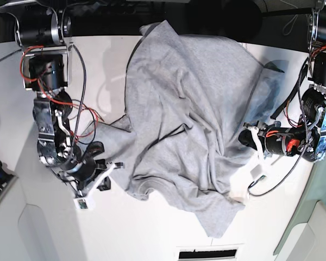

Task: Layout the t-shirt on the table in an organized manner, then fold the t-shirt properly
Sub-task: 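Lift the shirt with both grippers and swing it to reposition, then lay the shirt down and drag it flat with both grippers, then grasp the shirt's long edge corners with both grippers, then lift the held edge and fold it over the shirt body with both grippers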

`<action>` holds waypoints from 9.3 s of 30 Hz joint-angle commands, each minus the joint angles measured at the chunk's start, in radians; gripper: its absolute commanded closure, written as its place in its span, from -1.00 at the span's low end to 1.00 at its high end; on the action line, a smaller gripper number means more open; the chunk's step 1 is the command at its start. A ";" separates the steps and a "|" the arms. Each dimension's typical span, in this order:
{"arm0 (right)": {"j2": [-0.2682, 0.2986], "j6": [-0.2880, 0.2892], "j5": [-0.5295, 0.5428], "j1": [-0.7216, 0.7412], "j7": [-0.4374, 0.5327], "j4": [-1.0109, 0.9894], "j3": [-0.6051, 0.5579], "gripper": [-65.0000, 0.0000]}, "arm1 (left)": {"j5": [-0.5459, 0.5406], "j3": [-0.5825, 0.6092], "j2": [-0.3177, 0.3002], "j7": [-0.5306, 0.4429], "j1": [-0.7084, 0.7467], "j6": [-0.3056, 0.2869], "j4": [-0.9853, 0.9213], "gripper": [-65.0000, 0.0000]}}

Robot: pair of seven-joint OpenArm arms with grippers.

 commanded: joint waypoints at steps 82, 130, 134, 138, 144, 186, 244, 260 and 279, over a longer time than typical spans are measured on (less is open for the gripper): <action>0.369 0.105 0.071 -0.138 0.109 -0.301 -0.068 1.00 | 0.762 0.226 -0.029 -0.518 0.020 0.047 -0.089 1.00; 0.309 -0.031 -0.144 0.088 0.206 -0.383 0.039 1.00 | 0.664 0.342 0.029 -0.607 -0.248 0.261 -0.607 1.00; 0.359 -0.028 -0.111 0.082 0.205 -0.384 0.039 1.00 | 0.664 0.342 0.013 -0.585 -0.246 0.261 -0.607 1.00; 0.388 0.014 -0.032 0.084 0.206 -0.374 0.040 1.00 | 0.661 0.342 0.014 -0.586 -0.252 0.261 -0.604 1.00; 0.405 0.038 0.115 0.065 0.147 -0.271 0.096 1.00 | 0.541 0.342 -0.015 -0.524 -0.264 0.261 -0.452 0.96; 0.379 0.187 0.772 -0.835 -0.379 0.361 0.639 0.31 | -0.391 -0.421 -0.213 -0.028 0.592 -0.156 0.233 0.11; 0.244 0.187 0.729 -0.718 -0.346 0.361 0.426 0.22 | -0.139 -0.603 -0.098 -0.174 0.650 -0.156 -0.088 -0.03; 0.244 0.187 0.729 -0.718 -0.346 0.361 0.426 0.22 | -0.165 -0.588 -0.097 -0.035 0.655 -0.156 -0.049 -0.03; 0.270 0.188 0.731 -0.718 -0.352 0.439 0.470 1.00 | -0.411 -0.588 -0.126 0.011 0.658 -0.156 0.087 1.00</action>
